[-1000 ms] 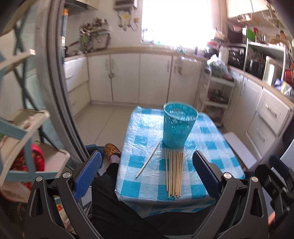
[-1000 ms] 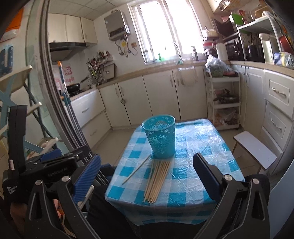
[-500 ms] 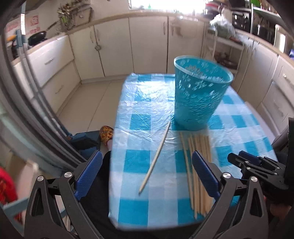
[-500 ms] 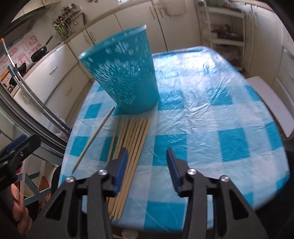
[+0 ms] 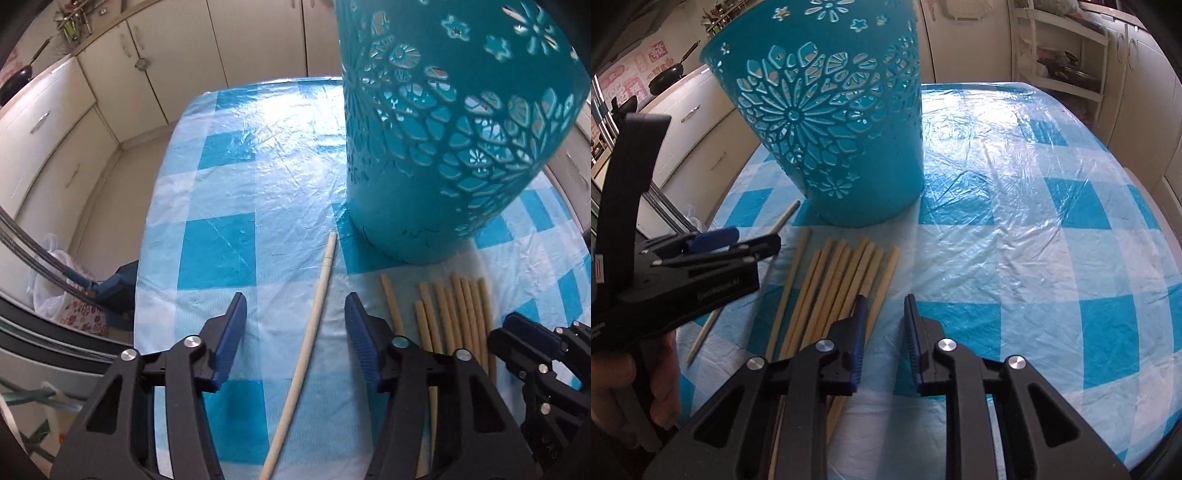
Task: Organize utensils
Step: 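Lower the left tool onto the wooden sticks and grasp one stick, then lift the stick over the teal basket and open the left tool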
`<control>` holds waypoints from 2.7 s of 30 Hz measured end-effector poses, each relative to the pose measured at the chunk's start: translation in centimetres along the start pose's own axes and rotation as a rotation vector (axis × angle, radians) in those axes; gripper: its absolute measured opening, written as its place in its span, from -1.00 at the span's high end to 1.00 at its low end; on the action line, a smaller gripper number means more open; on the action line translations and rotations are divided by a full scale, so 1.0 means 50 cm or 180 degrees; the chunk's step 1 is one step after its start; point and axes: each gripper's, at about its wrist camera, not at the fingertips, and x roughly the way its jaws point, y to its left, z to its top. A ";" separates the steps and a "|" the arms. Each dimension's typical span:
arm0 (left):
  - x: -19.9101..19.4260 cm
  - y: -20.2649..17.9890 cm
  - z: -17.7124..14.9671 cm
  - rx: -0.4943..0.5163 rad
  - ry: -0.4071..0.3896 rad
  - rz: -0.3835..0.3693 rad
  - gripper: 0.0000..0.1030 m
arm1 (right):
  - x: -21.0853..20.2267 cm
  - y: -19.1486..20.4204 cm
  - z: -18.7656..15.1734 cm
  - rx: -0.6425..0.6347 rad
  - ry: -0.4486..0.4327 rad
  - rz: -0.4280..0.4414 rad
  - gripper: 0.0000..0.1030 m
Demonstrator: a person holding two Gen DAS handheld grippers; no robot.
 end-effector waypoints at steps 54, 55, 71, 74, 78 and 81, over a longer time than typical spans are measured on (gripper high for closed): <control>-0.496 0.110 0.155 -0.0787 -0.1651 -0.0970 0.90 | 0.021 -0.060 0.020 -0.0275 -0.0113 0.0386 0.75; -0.514 0.094 0.169 -0.0787 -0.1767 -0.0926 0.90 | 0.022 -0.059 0.018 -0.0266 -0.0134 0.0404 0.75; -0.357 -0.066 0.310 -0.0918 -0.2374 -0.0132 0.90 | 0.019 -0.091 0.016 -0.0018 -0.0140 0.0691 0.75; -0.317 -0.068 0.285 -0.0833 -0.2203 -0.0051 0.90 | 0.014 -0.093 0.016 -0.0011 -0.0117 0.0680 0.75; -0.285 -0.070 0.252 -0.0664 -0.1969 0.0015 0.89 | 0.008 -0.095 0.020 0.0058 -0.0016 0.0606 0.75; -0.278 -0.055 0.225 -0.0646 -0.1852 0.0027 0.82 | 0.006 -0.082 0.023 -0.0003 0.0036 0.0444 0.75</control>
